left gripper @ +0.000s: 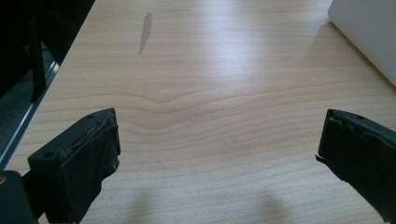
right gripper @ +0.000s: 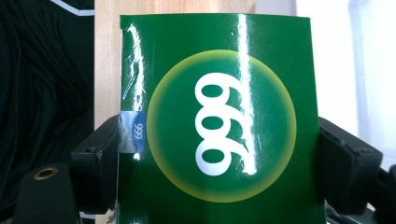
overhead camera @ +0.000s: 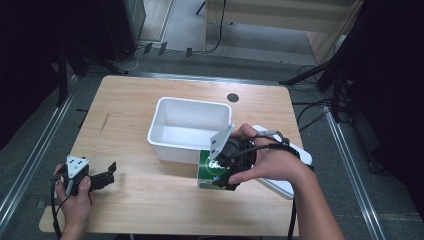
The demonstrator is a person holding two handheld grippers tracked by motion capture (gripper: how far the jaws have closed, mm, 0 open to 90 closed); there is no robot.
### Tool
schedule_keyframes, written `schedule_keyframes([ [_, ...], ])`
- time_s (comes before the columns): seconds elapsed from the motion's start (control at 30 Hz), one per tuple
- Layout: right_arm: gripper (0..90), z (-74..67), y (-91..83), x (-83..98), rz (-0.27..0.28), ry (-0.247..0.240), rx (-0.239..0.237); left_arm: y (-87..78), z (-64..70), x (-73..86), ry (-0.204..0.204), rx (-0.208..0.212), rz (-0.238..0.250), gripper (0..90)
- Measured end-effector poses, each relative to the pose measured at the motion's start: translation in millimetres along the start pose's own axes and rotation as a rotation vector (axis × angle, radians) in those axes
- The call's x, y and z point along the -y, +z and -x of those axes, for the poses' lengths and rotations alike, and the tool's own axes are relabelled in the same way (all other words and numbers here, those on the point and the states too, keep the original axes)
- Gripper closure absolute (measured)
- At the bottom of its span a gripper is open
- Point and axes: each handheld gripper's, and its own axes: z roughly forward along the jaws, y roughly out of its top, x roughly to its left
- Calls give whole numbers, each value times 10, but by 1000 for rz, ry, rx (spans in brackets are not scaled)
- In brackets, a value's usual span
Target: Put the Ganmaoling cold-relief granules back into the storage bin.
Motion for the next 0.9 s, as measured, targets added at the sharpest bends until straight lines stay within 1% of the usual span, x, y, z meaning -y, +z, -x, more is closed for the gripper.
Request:
schedule_keyframes([
  [0.3,156,149,-151,-68,-9,4,26,4,2,-2,-1,1,1,0],
  [0.37,156,183,-173,-86,-7,5,23,5,4,-2,-1,1,1,0],
  [0.43,156,202,-181,-94,-3,7,24,4,3,-1,-1,1,1,0],
  [0.47,156,255,-194,-105,-1,6,28,5,3,-1,-4,3,2,0],
  [0.57,156,317,-207,-117,4,9,46,5,3,0,-4,4,3,0],
  [0.7,157,371,-221,-140,6,10,54,2,5,-1,-2,2,2,0],
  [0.73,157,415,-225,-153,13,13,60,1,7,0,-2,2,2,0],
  [0.77,157,415,-225,-153,13,13,60,1,7,0,-2,2,2,0],
  [0.8,157,458,-233,-160,15,20,68,0,7,0,-1,4,3,0],
  [0.83,157,458,-233,-160,15,20,68,0,7,0,-1,4,3,0],
  [0.9,157,528,-243,-163,18,25,73,-4,4,1,0,4,6,0],
])
